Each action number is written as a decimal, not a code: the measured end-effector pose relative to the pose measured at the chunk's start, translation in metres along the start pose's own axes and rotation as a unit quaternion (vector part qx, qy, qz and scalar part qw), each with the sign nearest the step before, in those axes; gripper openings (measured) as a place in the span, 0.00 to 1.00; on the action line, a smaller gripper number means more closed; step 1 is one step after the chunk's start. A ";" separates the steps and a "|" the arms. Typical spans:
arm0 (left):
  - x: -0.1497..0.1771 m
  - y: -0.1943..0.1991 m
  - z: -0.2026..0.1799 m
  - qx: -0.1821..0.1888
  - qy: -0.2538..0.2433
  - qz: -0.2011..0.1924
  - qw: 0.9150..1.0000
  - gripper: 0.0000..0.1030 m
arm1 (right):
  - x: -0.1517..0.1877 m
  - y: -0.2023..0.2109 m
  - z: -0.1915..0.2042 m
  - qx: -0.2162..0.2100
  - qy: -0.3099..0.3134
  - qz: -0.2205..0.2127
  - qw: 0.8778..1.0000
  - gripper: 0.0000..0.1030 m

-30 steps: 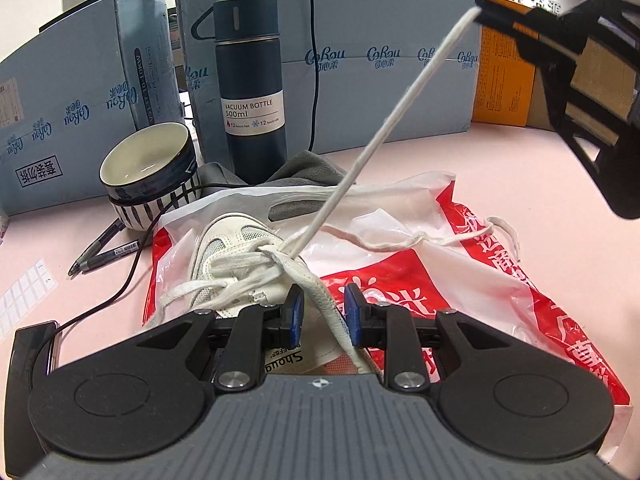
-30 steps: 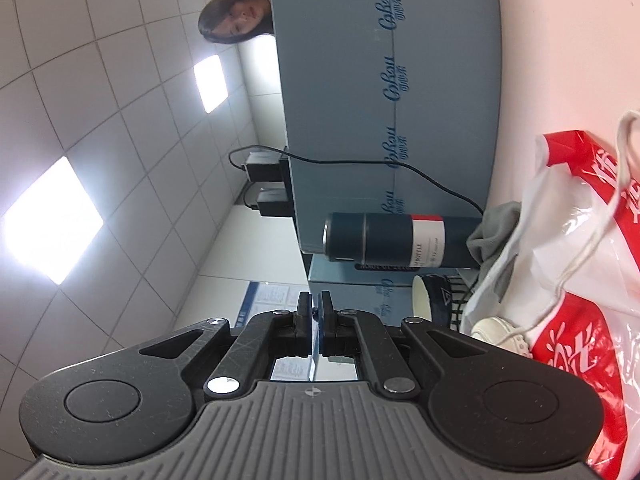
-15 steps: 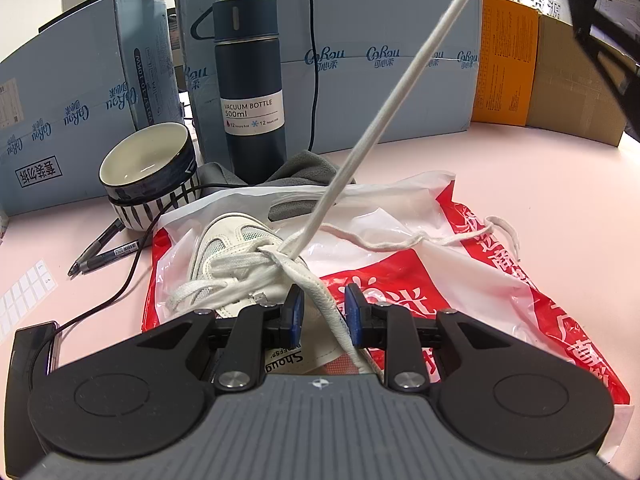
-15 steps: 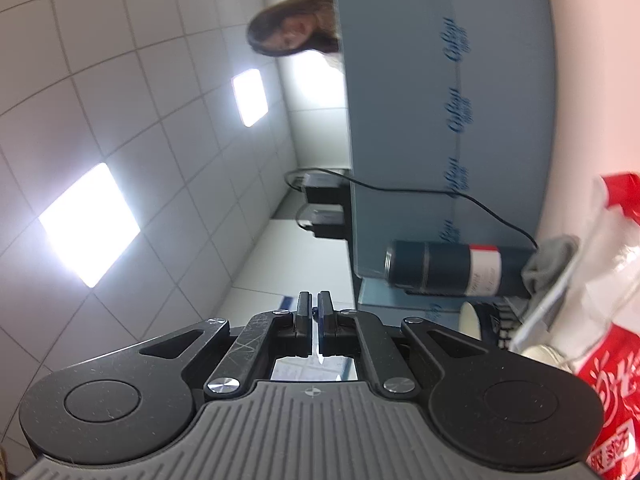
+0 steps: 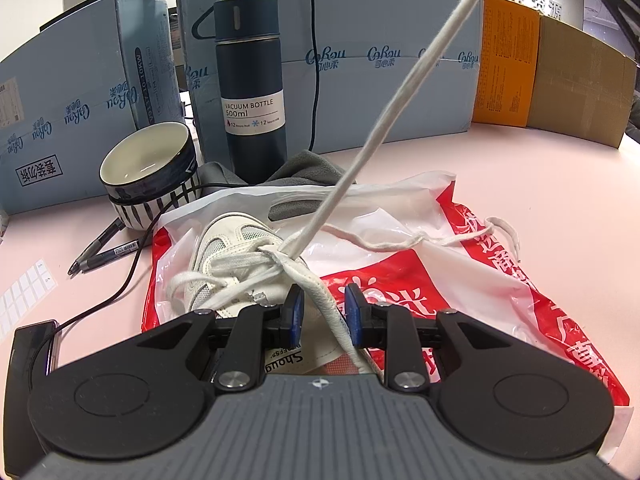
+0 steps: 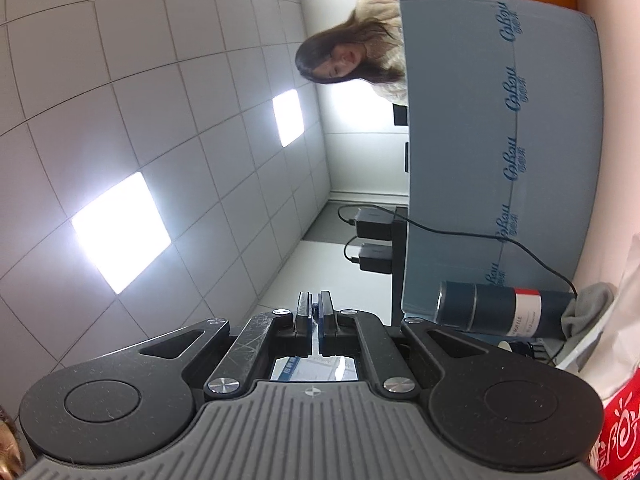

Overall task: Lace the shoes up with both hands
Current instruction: 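Pull the white lace end up and away with the right gripper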

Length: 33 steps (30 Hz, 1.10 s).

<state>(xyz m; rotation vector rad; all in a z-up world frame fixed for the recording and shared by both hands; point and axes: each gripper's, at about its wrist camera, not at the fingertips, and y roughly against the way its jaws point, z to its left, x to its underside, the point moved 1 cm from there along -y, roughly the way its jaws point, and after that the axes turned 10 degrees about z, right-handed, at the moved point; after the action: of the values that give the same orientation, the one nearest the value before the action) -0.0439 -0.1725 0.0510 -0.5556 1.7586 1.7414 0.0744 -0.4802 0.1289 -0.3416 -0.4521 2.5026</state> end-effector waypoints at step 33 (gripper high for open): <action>0.003 0.003 -0.009 -0.026 -0.032 -0.021 0.999 0.20 | -0.035 0.036 0.042 -0.010 0.060 -0.086 0.994 0.03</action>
<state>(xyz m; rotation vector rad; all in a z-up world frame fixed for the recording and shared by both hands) -0.0491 -0.1808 0.0516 -0.5483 1.6511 1.7612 0.0707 -0.5383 0.1585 -0.4384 -0.4402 2.2973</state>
